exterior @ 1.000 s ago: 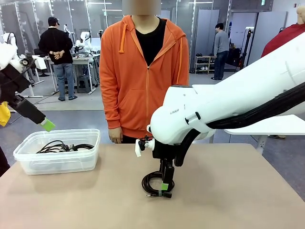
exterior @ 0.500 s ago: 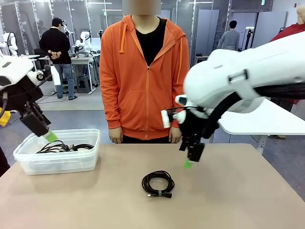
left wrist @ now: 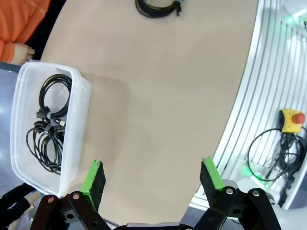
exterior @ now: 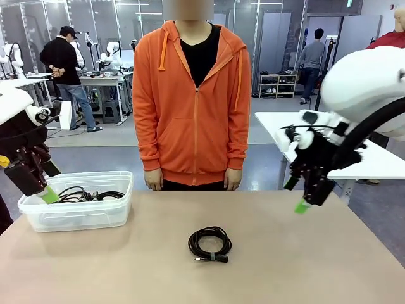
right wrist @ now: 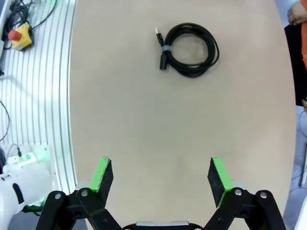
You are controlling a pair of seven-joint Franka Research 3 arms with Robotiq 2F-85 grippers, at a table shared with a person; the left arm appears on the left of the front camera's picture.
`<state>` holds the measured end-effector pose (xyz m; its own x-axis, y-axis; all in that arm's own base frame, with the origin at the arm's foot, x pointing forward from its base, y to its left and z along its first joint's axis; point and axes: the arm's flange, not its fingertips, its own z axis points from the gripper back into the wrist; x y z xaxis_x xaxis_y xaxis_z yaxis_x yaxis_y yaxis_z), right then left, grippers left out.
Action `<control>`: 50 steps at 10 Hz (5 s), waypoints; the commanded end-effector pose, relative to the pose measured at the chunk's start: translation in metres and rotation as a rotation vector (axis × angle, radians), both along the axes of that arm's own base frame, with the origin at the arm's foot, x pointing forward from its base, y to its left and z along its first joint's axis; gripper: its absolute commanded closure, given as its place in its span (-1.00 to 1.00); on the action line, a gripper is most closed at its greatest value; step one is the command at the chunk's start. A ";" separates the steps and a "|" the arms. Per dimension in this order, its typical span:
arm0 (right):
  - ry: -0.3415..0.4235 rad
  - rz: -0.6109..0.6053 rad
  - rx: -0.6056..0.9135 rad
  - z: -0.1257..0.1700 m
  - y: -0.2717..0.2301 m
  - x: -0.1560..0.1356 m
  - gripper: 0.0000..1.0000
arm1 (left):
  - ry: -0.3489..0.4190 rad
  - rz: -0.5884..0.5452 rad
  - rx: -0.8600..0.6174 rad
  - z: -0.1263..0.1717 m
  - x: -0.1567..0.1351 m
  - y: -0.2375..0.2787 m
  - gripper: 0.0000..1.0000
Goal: Organize and store the cables.
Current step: Place the USB Extension Cable into the Organizing box.
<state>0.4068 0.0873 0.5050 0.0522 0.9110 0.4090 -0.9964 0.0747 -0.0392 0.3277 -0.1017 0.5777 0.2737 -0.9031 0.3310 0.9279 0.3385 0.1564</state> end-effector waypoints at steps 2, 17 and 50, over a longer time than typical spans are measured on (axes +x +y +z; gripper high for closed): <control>-0.008 0.019 0.055 -0.006 -0.028 -0.017 -1.00 | 0.068 -0.060 -0.006 0.003 -0.003 0.002 -1.00; 0.041 -0.462 0.249 0.021 -0.165 -0.057 -1.00 | 0.153 -0.090 0.068 -0.003 -0.006 0.003 -1.00; 0.041 -0.462 0.249 0.021 -0.165 -0.057 -1.00 | 0.240 -0.322 0.178 -0.124 0.056 -0.338 -1.00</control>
<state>0.3508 -0.0770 0.5255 0.4480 0.6543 0.6092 -0.8566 0.5094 0.0828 0.3861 -0.4407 0.4594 0.0172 -0.9914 0.1297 0.9990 0.0118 -0.0423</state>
